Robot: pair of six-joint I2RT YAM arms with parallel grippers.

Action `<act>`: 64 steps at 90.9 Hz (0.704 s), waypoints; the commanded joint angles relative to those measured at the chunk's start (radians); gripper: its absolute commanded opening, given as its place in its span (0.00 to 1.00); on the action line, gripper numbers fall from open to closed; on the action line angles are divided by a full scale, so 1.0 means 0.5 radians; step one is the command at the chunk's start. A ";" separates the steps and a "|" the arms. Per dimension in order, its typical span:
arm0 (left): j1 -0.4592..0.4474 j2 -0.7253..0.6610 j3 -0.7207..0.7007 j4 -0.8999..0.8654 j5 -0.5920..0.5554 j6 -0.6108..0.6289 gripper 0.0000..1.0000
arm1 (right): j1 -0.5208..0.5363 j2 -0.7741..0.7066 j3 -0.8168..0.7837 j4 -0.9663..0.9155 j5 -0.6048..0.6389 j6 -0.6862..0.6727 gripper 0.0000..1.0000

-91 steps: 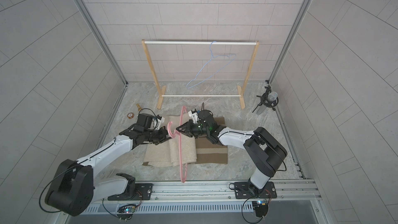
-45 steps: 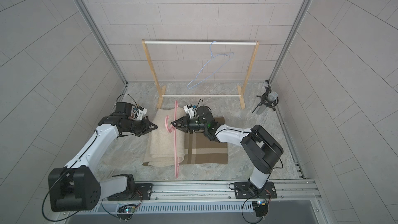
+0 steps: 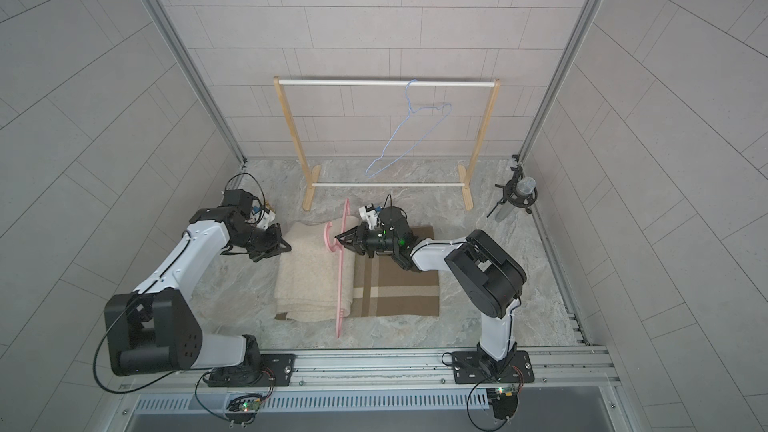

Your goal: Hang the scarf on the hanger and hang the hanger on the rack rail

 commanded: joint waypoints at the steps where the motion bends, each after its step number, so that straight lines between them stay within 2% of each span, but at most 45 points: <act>1: 0.030 0.023 0.036 -0.044 -0.294 0.065 0.00 | -0.033 -0.021 -0.075 0.061 0.012 -0.053 0.00; 11: 0.037 0.060 0.032 0.005 -0.343 0.075 0.00 | -0.044 -0.044 -0.116 0.005 -0.017 -0.104 0.00; 23: 0.037 0.131 0.064 0.079 -0.300 0.075 0.00 | -0.055 -0.076 -0.125 -0.152 -0.081 -0.198 0.00; 64: 0.060 0.249 0.141 0.078 -0.414 0.097 0.00 | -0.190 -0.351 -0.214 -0.500 -0.070 -0.364 0.00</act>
